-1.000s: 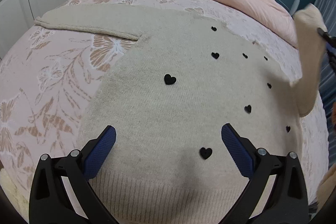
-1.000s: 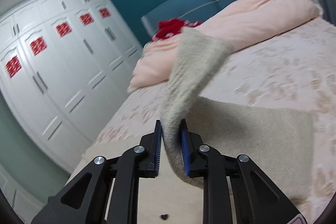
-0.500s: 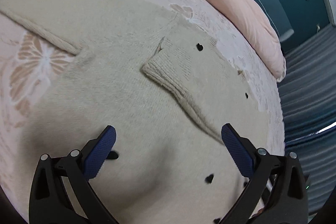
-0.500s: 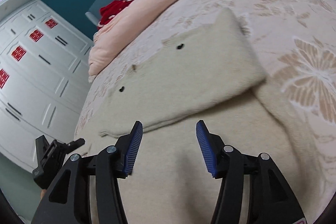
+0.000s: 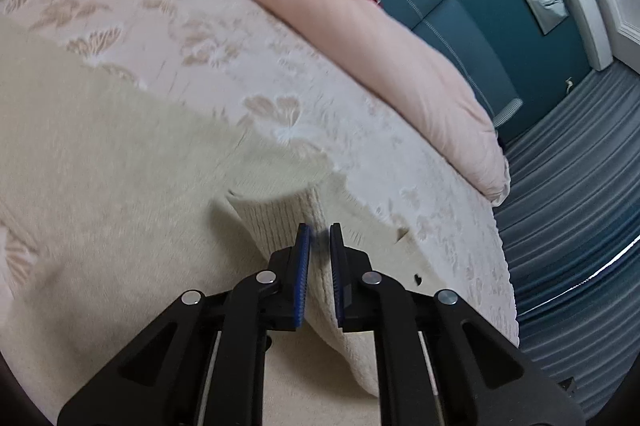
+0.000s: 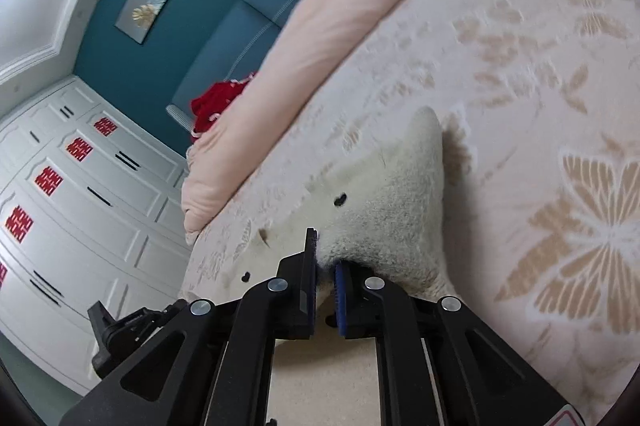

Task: Fold small clothes

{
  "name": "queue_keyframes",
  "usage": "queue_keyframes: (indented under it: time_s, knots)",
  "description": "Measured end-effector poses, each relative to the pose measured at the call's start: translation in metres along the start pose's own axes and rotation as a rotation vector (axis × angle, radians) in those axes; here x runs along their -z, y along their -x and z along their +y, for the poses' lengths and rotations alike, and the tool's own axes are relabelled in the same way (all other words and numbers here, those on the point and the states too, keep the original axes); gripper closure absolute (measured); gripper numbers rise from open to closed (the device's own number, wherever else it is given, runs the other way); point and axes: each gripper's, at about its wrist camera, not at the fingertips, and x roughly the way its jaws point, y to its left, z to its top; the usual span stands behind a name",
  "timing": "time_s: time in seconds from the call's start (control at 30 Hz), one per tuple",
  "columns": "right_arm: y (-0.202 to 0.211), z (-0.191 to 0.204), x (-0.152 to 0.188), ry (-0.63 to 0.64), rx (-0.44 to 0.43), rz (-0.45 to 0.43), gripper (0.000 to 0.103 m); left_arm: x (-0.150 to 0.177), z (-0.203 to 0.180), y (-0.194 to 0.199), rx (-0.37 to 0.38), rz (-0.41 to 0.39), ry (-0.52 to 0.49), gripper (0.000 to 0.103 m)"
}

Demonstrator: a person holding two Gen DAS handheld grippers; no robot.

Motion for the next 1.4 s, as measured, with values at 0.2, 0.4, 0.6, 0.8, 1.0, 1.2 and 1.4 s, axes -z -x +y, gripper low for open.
queue_keyframes:
  time_s: [0.2, 0.4, 0.6, 0.8, 1.0, 1.2, 1.4]
  knots:
    - [-0.023, -0.048, 0.026, 0.042, 0.262, 0.205, 0.094, 0.042, 0.064, -0.033, -0.177, 0.141, 0.05, 0.094]
    - [0.035, -0.004, 0.023, 0.225, 0.357, 0.089, 0.086, 0.052, 0.069, -0.023, -0.131, 0.091, 0.008, 0.09]
    - [-0.022, 0.01, 0.014, 0.315, 0.388, 0.18, 0.086, 0.049, 0.058, 0.007, -0.01, 0.034, 0.197, 0.01]
    - [-0.056, 0.006, 0.03, 0.298, 0.378, 0.233, 0.086, 0.051, 0.041, -0.035, -0.194, 0.14, 0.115, 0.021]
    - [-0.048, 0.025, 0.047, 0.344, 0.42, 0.241, 0.083, 0.034, 0.059, 0.014, -0.127, 0.054, 0.068, 0.031]
    - [-0.027, 0.057, 0.119, 0.451, 0.336, 0.294, 0.082, -0.042, 0.181, 0.105, -0.367, -0.12, 0.165, 0.012]
    - [-0.024, 0.057, 0.156, 0.464, 0.327, 0.274, 0.07, -0.115, 0.321, 0.174, -0.614, -0.262, 0.372, 0.011]
